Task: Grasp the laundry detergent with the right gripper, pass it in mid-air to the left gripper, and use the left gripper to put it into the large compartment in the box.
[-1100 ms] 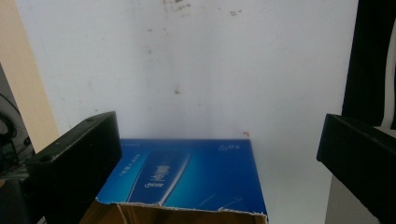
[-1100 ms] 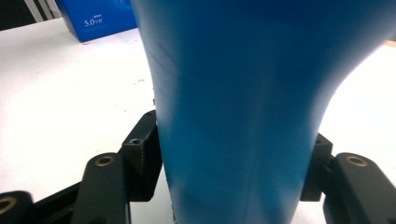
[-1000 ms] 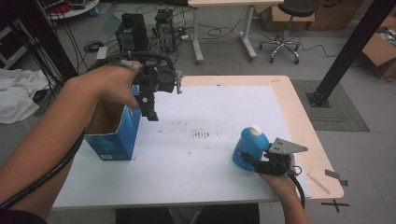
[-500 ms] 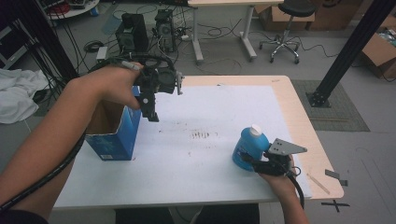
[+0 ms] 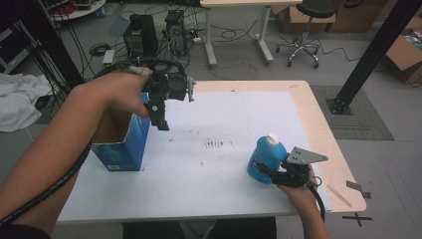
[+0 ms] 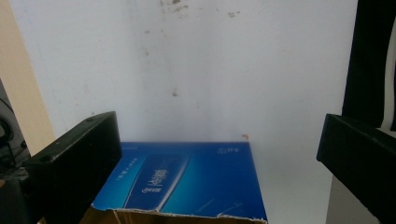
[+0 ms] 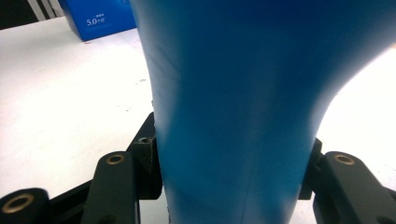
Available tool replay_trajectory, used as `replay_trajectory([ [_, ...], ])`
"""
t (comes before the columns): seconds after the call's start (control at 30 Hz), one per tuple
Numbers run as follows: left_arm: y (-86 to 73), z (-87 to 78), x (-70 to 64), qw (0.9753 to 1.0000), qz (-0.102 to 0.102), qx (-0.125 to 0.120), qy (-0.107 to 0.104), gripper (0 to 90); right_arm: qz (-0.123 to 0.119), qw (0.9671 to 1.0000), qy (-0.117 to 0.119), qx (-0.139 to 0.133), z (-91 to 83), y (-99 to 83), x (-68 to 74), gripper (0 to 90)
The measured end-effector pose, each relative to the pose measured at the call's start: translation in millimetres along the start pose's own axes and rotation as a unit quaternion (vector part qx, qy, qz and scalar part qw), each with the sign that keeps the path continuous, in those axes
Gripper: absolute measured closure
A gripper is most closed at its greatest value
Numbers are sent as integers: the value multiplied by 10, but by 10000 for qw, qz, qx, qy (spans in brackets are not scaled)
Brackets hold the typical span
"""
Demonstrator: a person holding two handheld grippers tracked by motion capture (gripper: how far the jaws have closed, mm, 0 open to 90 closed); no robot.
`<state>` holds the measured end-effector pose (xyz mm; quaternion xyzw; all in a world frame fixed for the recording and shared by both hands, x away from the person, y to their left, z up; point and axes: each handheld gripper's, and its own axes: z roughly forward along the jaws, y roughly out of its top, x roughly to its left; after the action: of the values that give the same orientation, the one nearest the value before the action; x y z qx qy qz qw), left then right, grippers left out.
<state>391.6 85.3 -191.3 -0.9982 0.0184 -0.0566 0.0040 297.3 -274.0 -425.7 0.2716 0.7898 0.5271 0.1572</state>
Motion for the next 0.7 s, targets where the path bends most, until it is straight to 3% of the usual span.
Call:
replay_trajectory([
  [0.2, 5, 3, -5, 10000, -4, -3, -10, 3, -76, 9999, 131, -58, -57, 106, 44, 449],
  [0.37, 29, -18, -14, 10000, 28, -7, -9, 3, -361, 9988, 335, -83, -137, 379, 133, 448],
  [0.5, 47, -20, -31, 10000, 47, -6, -21, 3, -450, 9976, 505, -116, -167, 561, 173, 447],
  [0.7, 79, -21, -74, 9999, 92, -27, -62, 3, -640, 9947, 801, -32, -121, 792, 205, 446],
])
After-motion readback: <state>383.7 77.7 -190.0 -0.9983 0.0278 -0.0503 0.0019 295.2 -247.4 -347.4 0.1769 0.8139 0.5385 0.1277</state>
